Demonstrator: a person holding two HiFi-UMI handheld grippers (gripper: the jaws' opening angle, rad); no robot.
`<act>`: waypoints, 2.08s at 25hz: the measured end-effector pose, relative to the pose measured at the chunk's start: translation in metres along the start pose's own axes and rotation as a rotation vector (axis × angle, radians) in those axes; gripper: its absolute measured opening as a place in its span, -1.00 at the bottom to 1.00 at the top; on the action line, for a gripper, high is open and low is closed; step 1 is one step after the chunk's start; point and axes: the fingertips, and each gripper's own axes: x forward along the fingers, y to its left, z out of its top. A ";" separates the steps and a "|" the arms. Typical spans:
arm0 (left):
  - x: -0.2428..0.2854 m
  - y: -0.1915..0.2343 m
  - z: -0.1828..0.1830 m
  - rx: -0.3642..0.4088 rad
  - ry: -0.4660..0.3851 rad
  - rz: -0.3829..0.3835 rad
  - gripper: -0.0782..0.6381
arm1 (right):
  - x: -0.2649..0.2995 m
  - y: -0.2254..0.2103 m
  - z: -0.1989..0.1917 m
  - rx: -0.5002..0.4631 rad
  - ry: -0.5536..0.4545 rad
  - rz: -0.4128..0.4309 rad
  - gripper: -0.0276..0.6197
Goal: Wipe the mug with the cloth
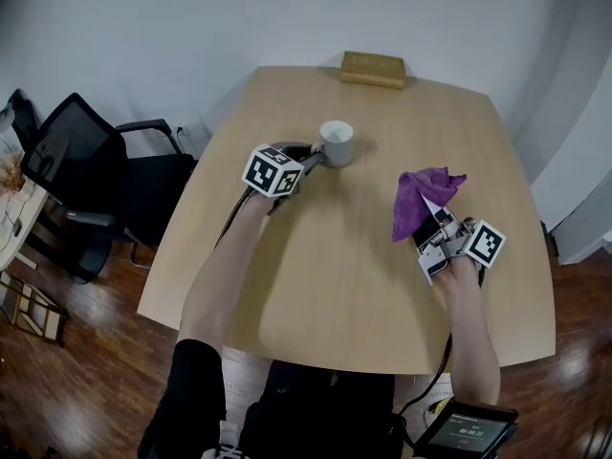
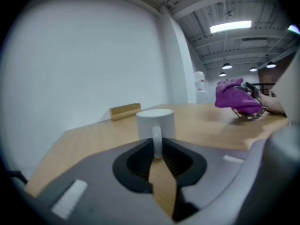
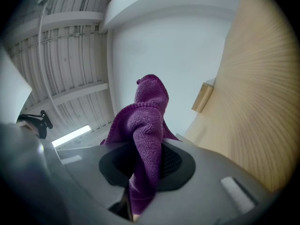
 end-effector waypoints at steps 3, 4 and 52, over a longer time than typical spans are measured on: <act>0.006 -0.030 0.008 0.073 -0.047 -0.190 -0.56 | 0.000 0.000 0.000 -0.001 0.003 -0.002 -0.72; 0.008 -0.041 0.011 0.086 -0.061 -0.257 -0.57 | 0.000 0.000 0.000 -0.002 0.005 -0.002 -0.72; -0.040 -0.109 0.054 -0.149 -0.334 -0.213 -0.44 | 0.008 0.011 -0.008 0.107 0.027 0.063 -0.72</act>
